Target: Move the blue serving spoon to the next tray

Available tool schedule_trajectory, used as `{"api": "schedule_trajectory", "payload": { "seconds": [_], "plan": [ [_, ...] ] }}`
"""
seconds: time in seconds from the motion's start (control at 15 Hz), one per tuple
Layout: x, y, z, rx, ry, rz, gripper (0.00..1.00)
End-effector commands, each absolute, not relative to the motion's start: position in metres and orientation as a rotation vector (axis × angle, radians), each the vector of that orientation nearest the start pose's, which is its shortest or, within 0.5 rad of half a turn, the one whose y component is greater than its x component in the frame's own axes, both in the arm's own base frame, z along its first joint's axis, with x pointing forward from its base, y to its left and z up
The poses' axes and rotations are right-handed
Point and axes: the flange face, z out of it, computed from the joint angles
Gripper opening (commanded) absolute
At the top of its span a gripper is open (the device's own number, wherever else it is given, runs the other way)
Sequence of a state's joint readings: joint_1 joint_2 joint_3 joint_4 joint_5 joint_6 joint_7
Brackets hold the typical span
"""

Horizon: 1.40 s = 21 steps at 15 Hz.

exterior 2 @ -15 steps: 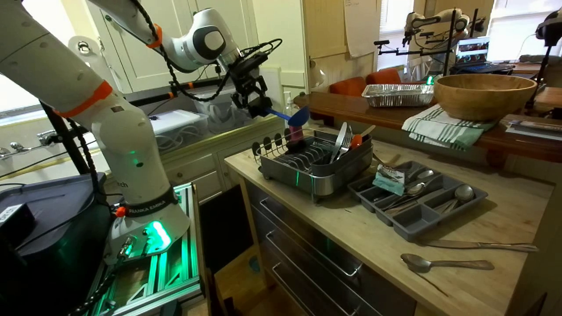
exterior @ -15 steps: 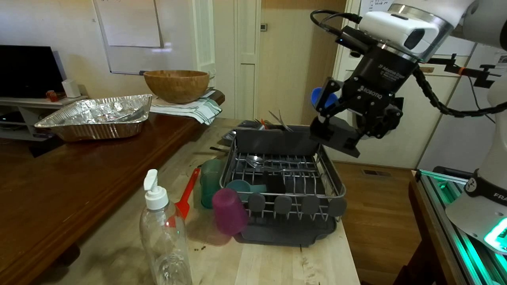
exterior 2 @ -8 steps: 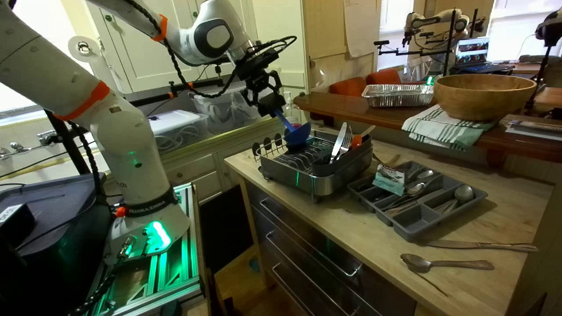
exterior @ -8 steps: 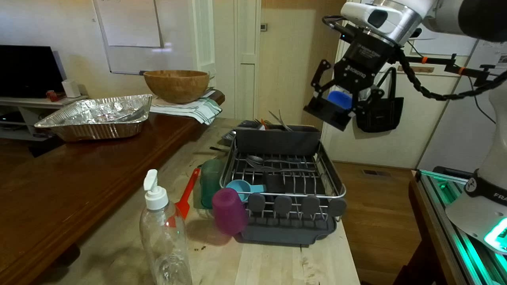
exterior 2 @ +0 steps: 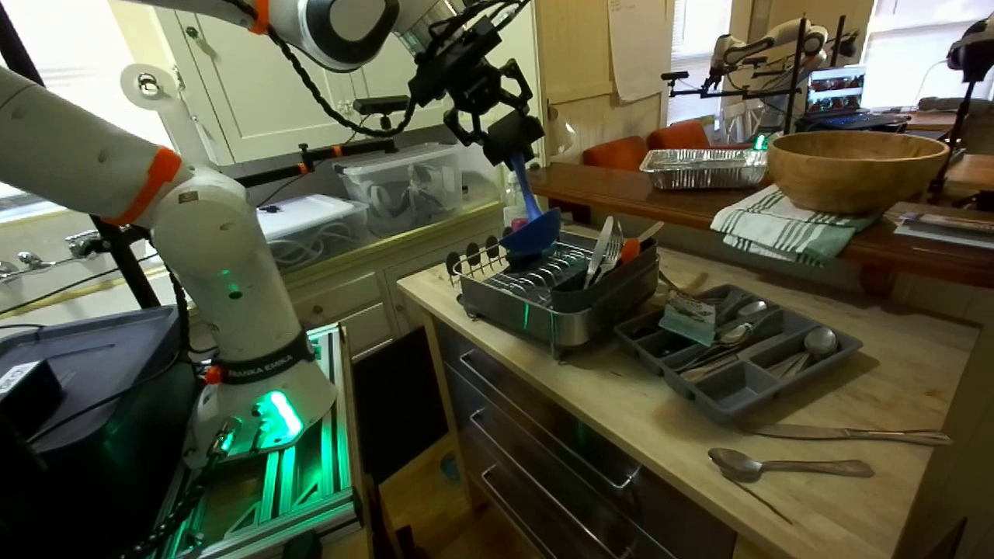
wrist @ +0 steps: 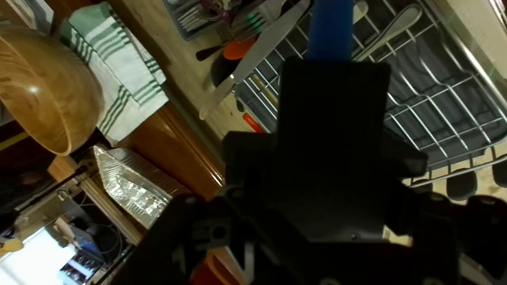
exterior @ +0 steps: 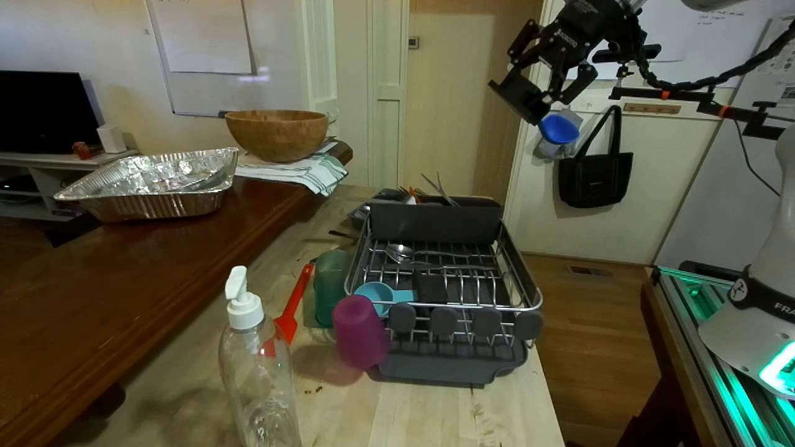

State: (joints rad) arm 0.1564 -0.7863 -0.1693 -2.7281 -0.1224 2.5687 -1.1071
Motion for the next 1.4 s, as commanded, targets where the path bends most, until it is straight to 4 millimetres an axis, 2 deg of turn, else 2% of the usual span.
{"api": "schedule_trajectory", "payload": {
  "seconds": [0.0,0.13,0.2,0.4,0.67,1.0,1.13,1.2,1.27,1.33],
  "plan": [
    [0.357,-0.012,0.517,-2.747,-1.837,-0.948,0.64],
    [0.357,-0.011,0.516,-2.745,-1.839,-0.944,0.64],
    [0.357,-0.003,0.510,-2.729,-1.815,-0.938,0.39],
    [0.375,-0.003,0.511,-2.813,-1.486,-0.923,0.39],
    [0.398,-0.032,0.529,-2.906,-1.141,-0.927,0.39],
    [0.428,-0.101,0.562,-3.005,-0.729,-0.900,0.39],
    [0.435,-0.130,0.572,-2.985,-0.588,-0.860,0.39],
    [0.420,-0.111,0.562,-3.000,-0.711,-0.914,0.39],
    [0.423,-0.119,0.566,-3.004,-0.693,-0.911,0.64],
    [0.423,-0.120,0.565,-3.006,-0.693,-0.908,0.64]
  ]
}}
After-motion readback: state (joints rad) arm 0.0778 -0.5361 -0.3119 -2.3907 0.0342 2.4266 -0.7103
